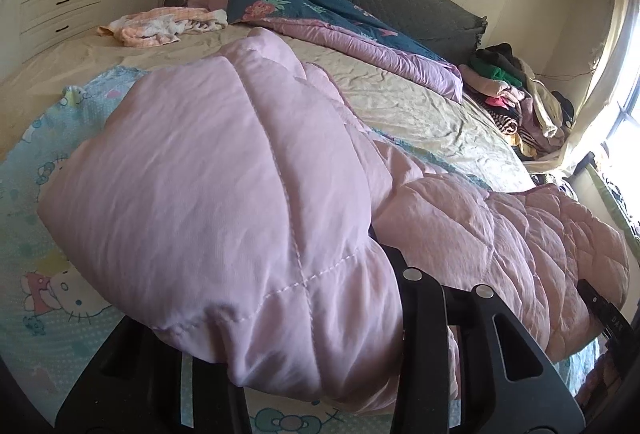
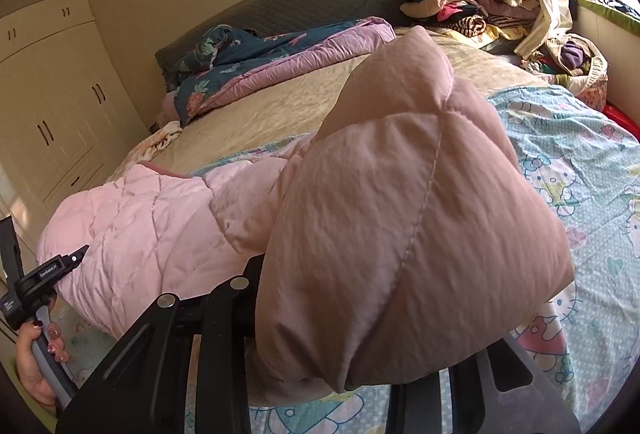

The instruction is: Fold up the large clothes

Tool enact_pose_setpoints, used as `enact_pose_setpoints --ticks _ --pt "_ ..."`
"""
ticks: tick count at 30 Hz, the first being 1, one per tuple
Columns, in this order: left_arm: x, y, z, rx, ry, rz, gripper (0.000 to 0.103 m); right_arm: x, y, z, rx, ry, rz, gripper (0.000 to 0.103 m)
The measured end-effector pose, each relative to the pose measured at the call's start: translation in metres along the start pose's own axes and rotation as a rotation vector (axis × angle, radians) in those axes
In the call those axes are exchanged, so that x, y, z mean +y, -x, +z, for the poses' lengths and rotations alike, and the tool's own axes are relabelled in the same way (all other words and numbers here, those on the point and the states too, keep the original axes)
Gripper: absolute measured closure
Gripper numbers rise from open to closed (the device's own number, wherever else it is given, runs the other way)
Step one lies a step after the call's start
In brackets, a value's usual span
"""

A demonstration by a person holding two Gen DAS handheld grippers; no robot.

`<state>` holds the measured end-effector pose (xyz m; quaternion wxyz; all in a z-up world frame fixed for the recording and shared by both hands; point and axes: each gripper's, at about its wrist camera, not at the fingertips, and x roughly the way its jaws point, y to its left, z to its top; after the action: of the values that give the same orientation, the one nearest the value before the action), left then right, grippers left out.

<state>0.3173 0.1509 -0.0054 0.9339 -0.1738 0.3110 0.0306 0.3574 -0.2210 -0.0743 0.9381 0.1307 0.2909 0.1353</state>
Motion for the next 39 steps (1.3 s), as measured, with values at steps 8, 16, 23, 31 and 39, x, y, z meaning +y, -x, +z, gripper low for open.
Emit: enact_pose_setpoints --ticks 8,16,23,31,39 --pt "-0.001 0.028 -0.003 -0.009 -0.012 -0.018 0.073 0.013 0.034 -0.003 -0.013 0.046 0.011 0.075" --pt "0.005 0.048 -0.016 -0.003 -0.022 -0.024 0.073 0.016 0.056 -0.015 -0.002 0.048 0.007 0.075" --pt "0.011 0.066 -0.035 0.004 -0.035 -0.027 0.073 0.021 0.078 -0.035 0.008 0.051 -0.003 0.075" --pt "0.024 0.083 -0.060 0.018 -0.046 -0.034 0.073 0.026 0.104 -0.063 0.023 0.050 -0.005 0.074" --pt "0.045 0.095 -0.091 0.047 -0.052 -0.044 0.070 0.018 0.122 -0.102 0.061 0.009 -0.001 0.073"
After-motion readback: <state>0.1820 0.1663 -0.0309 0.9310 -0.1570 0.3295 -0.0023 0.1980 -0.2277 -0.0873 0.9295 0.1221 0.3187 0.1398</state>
